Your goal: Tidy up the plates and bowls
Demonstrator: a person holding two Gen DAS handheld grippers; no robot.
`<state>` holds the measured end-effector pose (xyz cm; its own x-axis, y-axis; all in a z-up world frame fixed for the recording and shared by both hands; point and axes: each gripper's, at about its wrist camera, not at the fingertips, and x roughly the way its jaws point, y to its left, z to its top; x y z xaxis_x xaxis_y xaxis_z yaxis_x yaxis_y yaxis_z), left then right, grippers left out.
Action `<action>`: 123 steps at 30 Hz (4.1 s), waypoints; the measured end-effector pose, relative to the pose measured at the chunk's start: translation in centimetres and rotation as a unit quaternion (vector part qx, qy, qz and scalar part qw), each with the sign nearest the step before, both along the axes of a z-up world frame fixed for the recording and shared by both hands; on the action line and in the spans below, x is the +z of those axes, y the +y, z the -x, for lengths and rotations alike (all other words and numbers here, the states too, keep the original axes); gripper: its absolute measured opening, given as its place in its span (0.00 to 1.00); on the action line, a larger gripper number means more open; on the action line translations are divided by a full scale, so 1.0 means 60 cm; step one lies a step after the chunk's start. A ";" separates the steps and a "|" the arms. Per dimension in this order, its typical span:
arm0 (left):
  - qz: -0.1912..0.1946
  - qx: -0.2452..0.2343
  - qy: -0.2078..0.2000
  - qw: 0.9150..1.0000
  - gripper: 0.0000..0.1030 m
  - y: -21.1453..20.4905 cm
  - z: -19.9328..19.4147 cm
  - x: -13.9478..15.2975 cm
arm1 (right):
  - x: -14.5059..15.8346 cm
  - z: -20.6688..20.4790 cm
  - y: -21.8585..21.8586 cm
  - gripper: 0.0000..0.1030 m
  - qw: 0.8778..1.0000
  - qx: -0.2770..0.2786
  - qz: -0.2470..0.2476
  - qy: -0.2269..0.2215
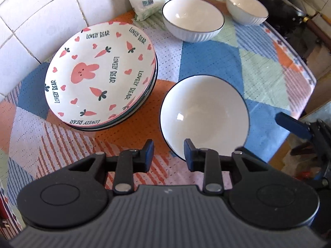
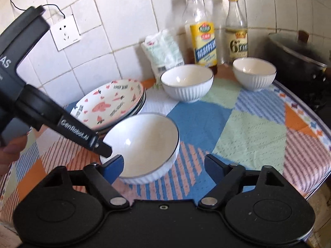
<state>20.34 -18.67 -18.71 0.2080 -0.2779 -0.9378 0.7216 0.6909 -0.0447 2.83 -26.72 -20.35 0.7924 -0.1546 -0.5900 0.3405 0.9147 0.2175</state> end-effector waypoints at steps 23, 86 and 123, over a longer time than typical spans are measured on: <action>0.053 0.040 -0.011 0.998 0.31 -0.078 -0.109 0.068 | 0.097 -0.088 -0.112 0.74 0.997 -0.048 -0.056 -0.037; -0.017 0.028 0.010 0.999 0.08 -0.143 -0.099 0.073 | 0.024 -0.114 -0.218 0.16 0.982 -0.020 -0.185 0.022; -0.066 0.010 0.091 0.994 0.13 -0.036 -0.052 -0.002 | 0.006 -0.049 -0.030 0.16 0.995 -0.035 -0.078 0.047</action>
<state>23.45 -20.83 -18.86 0.0363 -0.1468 -0.9885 0.6961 0.7135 -0.0804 5.78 -28.50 -20.01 0.7231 -0.1089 -0.6821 0.4280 0.8457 0.3187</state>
